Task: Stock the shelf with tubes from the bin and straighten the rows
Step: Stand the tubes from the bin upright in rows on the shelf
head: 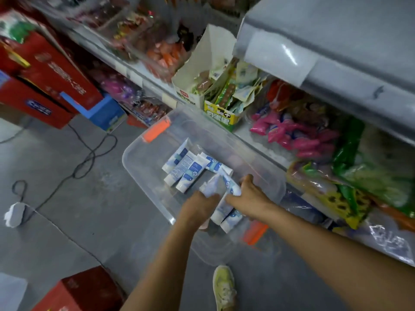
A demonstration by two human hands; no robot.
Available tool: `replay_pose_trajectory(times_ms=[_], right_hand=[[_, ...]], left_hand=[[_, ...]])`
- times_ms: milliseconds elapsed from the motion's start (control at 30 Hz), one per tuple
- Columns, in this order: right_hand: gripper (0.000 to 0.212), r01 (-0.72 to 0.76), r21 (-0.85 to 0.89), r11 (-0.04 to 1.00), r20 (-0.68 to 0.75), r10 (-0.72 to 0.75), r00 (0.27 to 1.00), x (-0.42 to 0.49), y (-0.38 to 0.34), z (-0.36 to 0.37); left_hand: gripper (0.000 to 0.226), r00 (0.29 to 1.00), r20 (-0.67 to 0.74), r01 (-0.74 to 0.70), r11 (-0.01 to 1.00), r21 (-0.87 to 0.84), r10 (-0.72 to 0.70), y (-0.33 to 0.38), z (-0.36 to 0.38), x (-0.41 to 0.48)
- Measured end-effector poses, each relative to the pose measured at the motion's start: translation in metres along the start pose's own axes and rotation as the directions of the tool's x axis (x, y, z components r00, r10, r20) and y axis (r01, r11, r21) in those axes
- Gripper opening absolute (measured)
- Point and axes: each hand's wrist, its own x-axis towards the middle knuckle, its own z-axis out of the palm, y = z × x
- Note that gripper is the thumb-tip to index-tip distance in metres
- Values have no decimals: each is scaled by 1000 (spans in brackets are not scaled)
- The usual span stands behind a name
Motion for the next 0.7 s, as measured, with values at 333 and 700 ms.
replay_pose_trajectory(times_ms=[333,700], right_hand=[[41,215,451,866,-99,-191,977,-184,66,-87],[8,387,627,676,-292,-256,921,-397,196,-190]], left_hand=[[9,970,-125,-244,854,-459,210,32,49,-196],[34,912,-65,-346,675,-652,405,94,195,-397]])
